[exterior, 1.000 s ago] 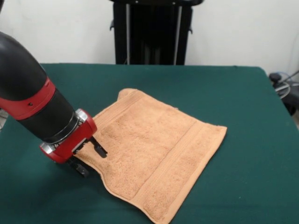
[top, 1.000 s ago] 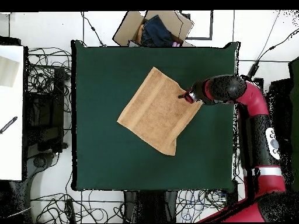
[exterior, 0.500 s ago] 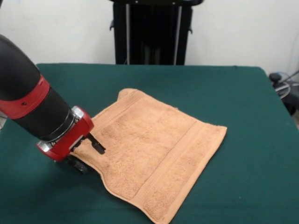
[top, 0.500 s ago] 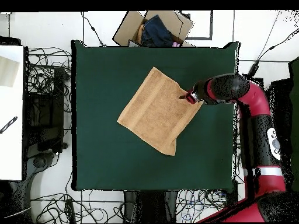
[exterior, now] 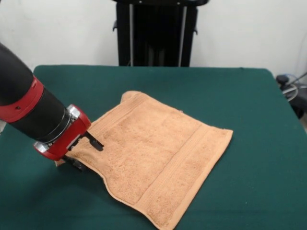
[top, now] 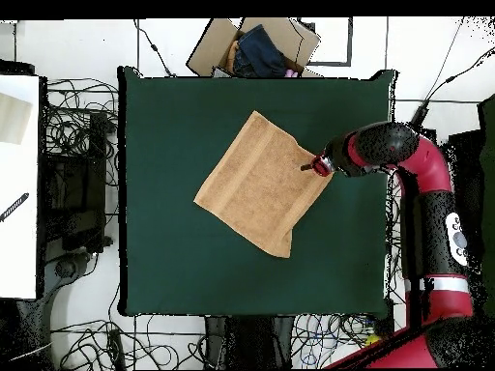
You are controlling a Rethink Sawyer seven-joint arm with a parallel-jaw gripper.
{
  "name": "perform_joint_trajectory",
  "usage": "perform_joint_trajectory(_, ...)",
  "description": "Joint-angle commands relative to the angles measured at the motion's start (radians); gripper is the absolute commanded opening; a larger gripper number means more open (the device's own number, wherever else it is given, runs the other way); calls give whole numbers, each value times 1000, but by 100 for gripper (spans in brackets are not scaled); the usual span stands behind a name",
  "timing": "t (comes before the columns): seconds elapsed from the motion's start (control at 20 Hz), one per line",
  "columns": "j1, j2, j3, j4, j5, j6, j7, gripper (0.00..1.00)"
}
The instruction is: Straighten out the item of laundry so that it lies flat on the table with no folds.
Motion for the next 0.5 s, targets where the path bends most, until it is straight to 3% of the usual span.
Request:
perform_joint_trajectory(0.05, 53, 40, -145, -89, -34, 101, -195, 100)
perform_joint_trajectory(0.5, 117, 76, -171, -192, -48, 160, -209, 100)
